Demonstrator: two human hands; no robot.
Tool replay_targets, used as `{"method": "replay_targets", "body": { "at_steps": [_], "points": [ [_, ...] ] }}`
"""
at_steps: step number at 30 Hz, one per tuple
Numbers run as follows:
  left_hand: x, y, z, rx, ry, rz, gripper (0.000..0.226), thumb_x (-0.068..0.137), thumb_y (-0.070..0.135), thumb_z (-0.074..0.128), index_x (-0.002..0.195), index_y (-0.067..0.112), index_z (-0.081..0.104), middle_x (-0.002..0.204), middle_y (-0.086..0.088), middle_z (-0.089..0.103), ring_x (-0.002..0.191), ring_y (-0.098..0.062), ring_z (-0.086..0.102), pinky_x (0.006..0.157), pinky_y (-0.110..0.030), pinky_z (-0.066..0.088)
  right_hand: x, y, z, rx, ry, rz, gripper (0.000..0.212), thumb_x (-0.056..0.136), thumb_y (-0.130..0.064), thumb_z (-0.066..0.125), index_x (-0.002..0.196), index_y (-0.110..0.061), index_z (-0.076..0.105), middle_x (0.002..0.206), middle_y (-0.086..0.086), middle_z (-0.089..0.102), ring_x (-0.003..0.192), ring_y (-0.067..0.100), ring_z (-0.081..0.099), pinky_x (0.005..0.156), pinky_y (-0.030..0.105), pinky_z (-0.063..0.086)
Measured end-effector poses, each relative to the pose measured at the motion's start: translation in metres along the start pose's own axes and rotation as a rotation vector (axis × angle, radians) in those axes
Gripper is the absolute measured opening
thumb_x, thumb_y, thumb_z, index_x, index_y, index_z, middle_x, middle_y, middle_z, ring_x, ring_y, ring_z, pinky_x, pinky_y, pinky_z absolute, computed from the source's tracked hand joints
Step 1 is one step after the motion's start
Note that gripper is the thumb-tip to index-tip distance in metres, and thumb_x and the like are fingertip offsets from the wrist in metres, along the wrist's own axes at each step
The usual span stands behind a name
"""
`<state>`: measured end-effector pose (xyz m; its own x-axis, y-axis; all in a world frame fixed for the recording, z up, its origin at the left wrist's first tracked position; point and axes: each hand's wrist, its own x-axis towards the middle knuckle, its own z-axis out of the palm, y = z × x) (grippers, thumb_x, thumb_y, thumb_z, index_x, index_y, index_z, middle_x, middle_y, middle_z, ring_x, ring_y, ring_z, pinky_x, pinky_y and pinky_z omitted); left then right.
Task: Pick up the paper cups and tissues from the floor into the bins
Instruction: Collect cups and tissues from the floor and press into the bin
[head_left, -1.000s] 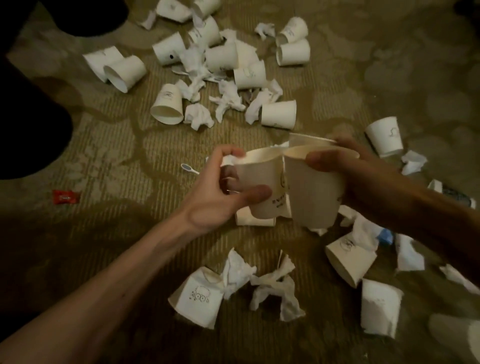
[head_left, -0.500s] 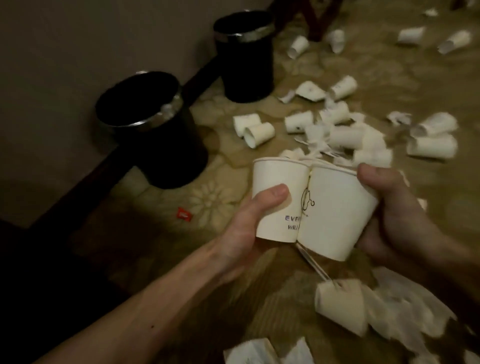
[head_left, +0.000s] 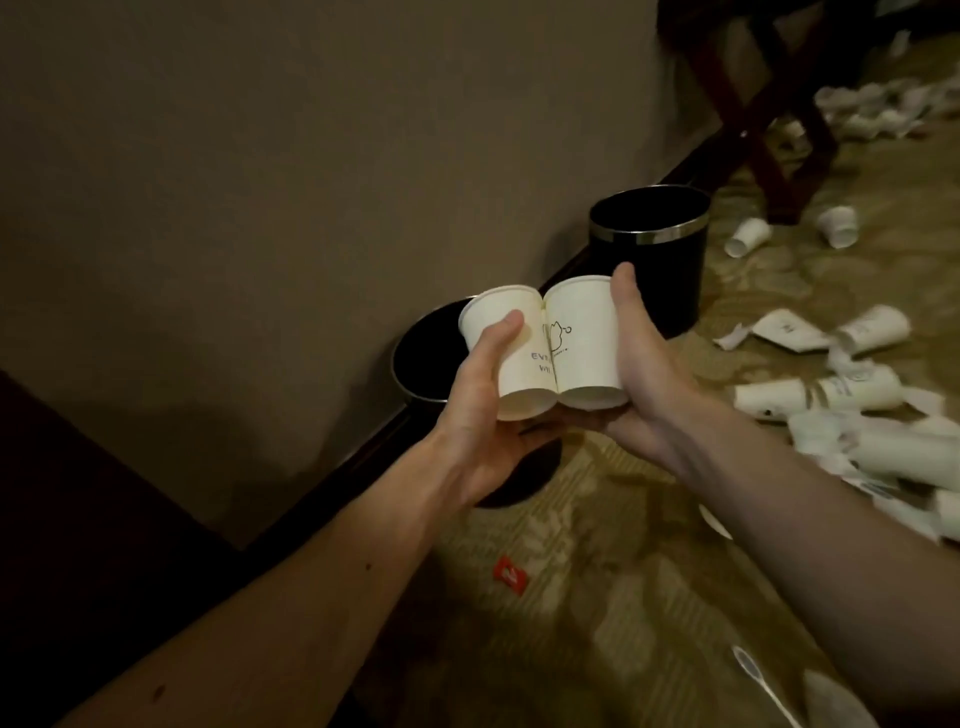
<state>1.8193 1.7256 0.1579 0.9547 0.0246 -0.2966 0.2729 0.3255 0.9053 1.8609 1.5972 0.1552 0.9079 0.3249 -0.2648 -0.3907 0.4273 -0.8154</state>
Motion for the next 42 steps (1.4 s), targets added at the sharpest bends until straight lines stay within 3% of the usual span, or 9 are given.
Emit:
{"method": "replay_targets", "body": {
  "at_steps": [3, 11, 19, 21, 23, 27, 30, 37, 42],
  "points": [
    [0.020, 0.010, -0.022, -0.019, 0.030, 0.012, 0.056, 0.085, 0.050, 0.061, 0.126, 0.012, 0.065, 0.114, -0.013, 0.071, 0.101, -0.028, 0.066, 0.096, -0.045, 0.050, 0.029, 0.023, 0.015, 0.064, 0.014, -0.019, 0.070, 0.090, -0.076, 0.032, 0.117, -0.019, 0.064, 0.097, 0.009, 0.076, 0.086, 0.026, 0.075, 0.067, 0.040, 0.060],
    [0.075, 0.039, -0.054, 0.084, 0.257, 0.031, 0.059, 0.083, 0.039, 0.072, 0.131, 0.009, 0.056, 0.116, -0.014, 0.070, 0.099, -0.030, 0.070, 0.080, -0.044, 0.058, 0.100, 0.054, 0.050, -0.112, 0.290, -0.246, 0.037, 0.096, -0.046, 0.051, 0.117, -0.023, 0.031, 0.108, 0.008, 0.059, 0.092, 0.024, 0.065, 0.077, 0.046, 0.060],
    [0.121, 0.054, -0.092, 0.314, 0.342, -0.118, 0.069, 0.094, 0.061, 0.050, 0.135, 0.005, 0.052, 0.112, -0.013, 0.071, 0.096, -0.026, 0.071, 0.079, -0.038, 0.059, 0.133, 0.081, 0.036, -0.713, 0.056, -0.406, 0.033, 0.099, -0.038, 0.036, 0.112, -0.030, 0.065, 0.110, -0.012, 0.052, 0.113, 0.015, 0.045, 0.089, 0.032, 0.036],
    [0.125, 0.045, -0.097, 0.355, 0.341, -0.161, 0.068, 0.099, 0.061, 0.038, 0.135, 0.005, 0.051, 0.097, -0.012, 0.072, 0.081, -0.022, 0.071, 0.062, -0.028, 0.056, 0.132, 0.087, 0.030, -0.849, -0.005, -0.439, 0.036, 0.099, -0.039, 0.033, 0.100, -0.026, 0.067, 0.107, -0.012, 0.057, 0.107, 0.008, 0.048, 0.087, 0.029, 0.035],
    [0.131, 0.034, -0.101, 0.491, 0.460, -0.097, 0.060, 0.100, 0.056, 0.040, 0.135, 0.007, 0.050, 0.111, -0.011, 0.065, 0.093, -0.024, 0.063, 0.077, -0.030, 0.053, 0.129, 0.085, 0.024, -0.852, 0.003, -0.436, 0.039, 0.098, -0.038, 0.036, 0.099, -0.017, 0.069, 0.106, -0.001, 0.065, 0.087, -0.006, 0.053, 0.074, 0.017, 0.039],
    [0.130, 0.024, -0.093, 0.889, 0.585, 0.246, 0.028, 0.094, 0.039, 0.058, 0.077, 0.018, 0.066, 0.073, 0.005, 0.065, 0.065, -0.009, 0.055, 0.061, -0.026, 0.043, 0.113, 0.075, 0.004, -0.789, 0.085, -0.435, 0.028, 0.091, -0.037, 0.049, 0.087, -0.023, 0.072, 0.092, -0.010, 0.069, 0.082, 0.000, 0.058, 0.070, 0.026, 0.044],
    [0.112, 0.015, -0.072, 1.150, 0.402, 0.485, 0.036, 0.086, 0.033, 0.062, 0.054, 0.018, 0.055, 0.044, 0.013, 0.050, 0.043, 0.001, 0.045, 0.047, -0.024, 0.035, 0.083, 0.074, -0.008, -0.932, 0.069, -0.460, 0.016, 0.088, -0.033, 0.056, 0.080, -0.023, 0.065, 0.075, -0.008, 0.064, 0.075, 0.012, 0.061, 0.069, 0.038, 0.049],
    [0.043, -0.030, -0.002, 1.654, -0.175, 0.551, 0.032, 0.083, 0.038, 0.060, 0.060, 0.019, 0.051, 0.061, 0.005, 0.054, 0.063, -0.016, 0.055, 0.057, -0.033, 0.042, -0.054, 0.081, -0.084, -1.378, -0.160, -0.322, 0.027, 0.069, -0.058, 0.047, 0.087, -0.039, 0.049, 0.074, -0.014, 0.058, 0.072, -0.003, 0.054, 0.053, 0.021, 0.038],
    [-0.042, -0.094, 0.015, 1.806, -0.563, 0.467, 0.025, 0.088, 0.045, 0.058, 0.071, 0.027, 0.053, 0.065, 0.014, 0.051, 0.061, 0.000, 0.047, 0.053, -0.026, 0.034, -0.154, 0.125, -0.134, -1.391, -0.176, -0.155, 0.023, 0.079, -0.040, 0.067, 0.097, -0.031, 0.057, 0.074, -0.016, 0.050, 0.071, -0.005, 0.050, 0.060, 0.013, 0.032]
  ]
}}
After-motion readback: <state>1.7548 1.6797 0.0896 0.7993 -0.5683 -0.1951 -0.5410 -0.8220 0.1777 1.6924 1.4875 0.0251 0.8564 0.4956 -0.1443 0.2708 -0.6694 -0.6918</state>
